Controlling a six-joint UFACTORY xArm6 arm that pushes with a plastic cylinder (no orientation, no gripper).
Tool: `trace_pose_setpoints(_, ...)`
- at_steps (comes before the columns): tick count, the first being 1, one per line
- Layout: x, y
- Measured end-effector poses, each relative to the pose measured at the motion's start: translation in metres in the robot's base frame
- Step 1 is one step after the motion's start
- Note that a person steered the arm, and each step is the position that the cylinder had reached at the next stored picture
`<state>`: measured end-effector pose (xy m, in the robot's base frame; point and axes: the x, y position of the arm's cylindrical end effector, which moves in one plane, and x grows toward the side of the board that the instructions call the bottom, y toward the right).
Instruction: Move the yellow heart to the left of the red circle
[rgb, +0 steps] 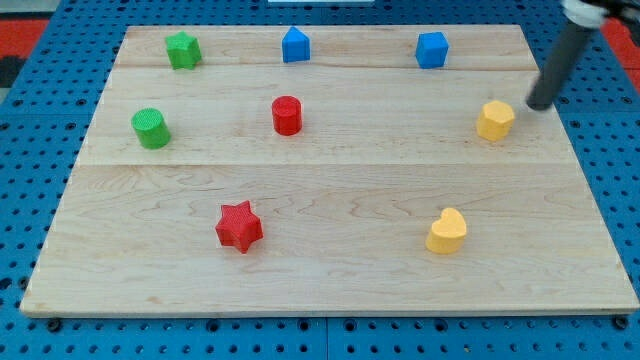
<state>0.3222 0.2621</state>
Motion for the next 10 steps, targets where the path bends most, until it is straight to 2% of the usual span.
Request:
trace_pose_setpoints(1, -0.013, 0.012)
trace_pose_setpoints(2, 0.112, 0.033)
trace_pose_setpoints(3, 0.184, 0.002)
trace_pose_setpoints(4, 0.201, -0.08)
trace_pose_setpoints(5, 0.276, -0.12)
trace_pose_setpoints(6, 0.247, -0.112)
trace_pose_setpoints(7, 0.242, -0.061)
trace_pose_setpoints(9, 0.164, -0.173)
trace_pose_setpoints(10, 0.228, -0.16)
